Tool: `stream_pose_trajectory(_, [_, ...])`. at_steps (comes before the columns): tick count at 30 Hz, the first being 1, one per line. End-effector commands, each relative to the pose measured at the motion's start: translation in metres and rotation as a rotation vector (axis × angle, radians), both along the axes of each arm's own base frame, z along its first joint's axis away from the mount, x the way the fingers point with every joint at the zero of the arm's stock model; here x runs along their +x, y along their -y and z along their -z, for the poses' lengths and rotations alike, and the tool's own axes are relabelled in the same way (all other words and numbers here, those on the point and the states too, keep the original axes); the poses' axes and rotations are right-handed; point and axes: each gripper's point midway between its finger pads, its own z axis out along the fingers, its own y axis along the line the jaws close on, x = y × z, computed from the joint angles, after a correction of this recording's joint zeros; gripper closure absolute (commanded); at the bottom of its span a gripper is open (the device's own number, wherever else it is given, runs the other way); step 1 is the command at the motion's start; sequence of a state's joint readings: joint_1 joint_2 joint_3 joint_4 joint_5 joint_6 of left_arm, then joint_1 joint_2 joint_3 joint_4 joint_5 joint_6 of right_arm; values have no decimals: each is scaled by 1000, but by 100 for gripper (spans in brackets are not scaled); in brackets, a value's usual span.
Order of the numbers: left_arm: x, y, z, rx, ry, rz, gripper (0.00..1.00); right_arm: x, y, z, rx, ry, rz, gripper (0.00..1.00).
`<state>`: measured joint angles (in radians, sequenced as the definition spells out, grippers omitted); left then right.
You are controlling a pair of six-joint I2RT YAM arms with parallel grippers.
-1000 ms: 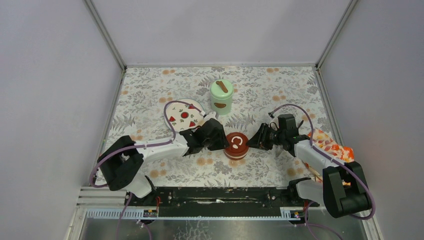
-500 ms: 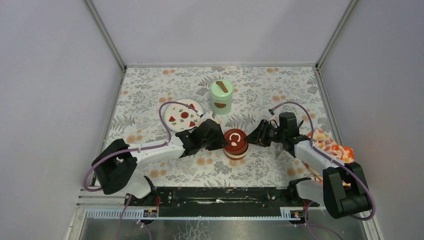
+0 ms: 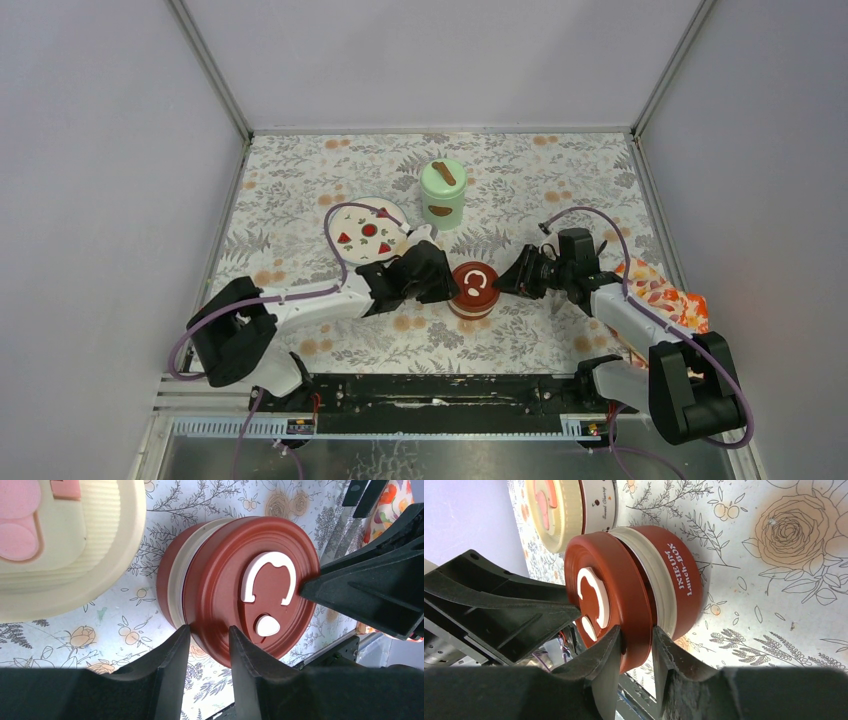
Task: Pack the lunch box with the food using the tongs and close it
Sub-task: Close the box lid on the packing box.
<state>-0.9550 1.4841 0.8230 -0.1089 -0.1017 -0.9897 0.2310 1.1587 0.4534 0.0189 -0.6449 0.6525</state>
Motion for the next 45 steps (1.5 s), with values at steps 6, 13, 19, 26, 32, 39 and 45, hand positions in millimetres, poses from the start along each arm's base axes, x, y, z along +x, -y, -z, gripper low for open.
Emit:
stream_pose_trajectory(6, [14,17,-22,-33,79,-6,59,-1,-2,1,-9,15,-33,65])
stream_pose_trajectory(13, [13,13,-19,-14,82,-15,60,-2,-2,4,-13,6,-38,64])
stream_pose_trajectory(19, [12,13,-18,-5,82,-15,60,-4,-2,8,-19,-5,-43,64])
stream_pose_trajectory(26, [12,12,-16,4,74,-22,60,-3,-4,7,-20,-7,-53,63])
stream_pose_trajectory(32, [12,8,-12,21,64,-40,60,-1,-6,4,-17,0,-54,62])
stream_pose_trajectory(39, [12,9,-9,32,51,-43,60,3,-10,-6,-11,28,-63,61])
stream_pose_trajectory(45, [12,6,-6,43,43,-52,61,-1,-10,-7,-18,4,-69,60])
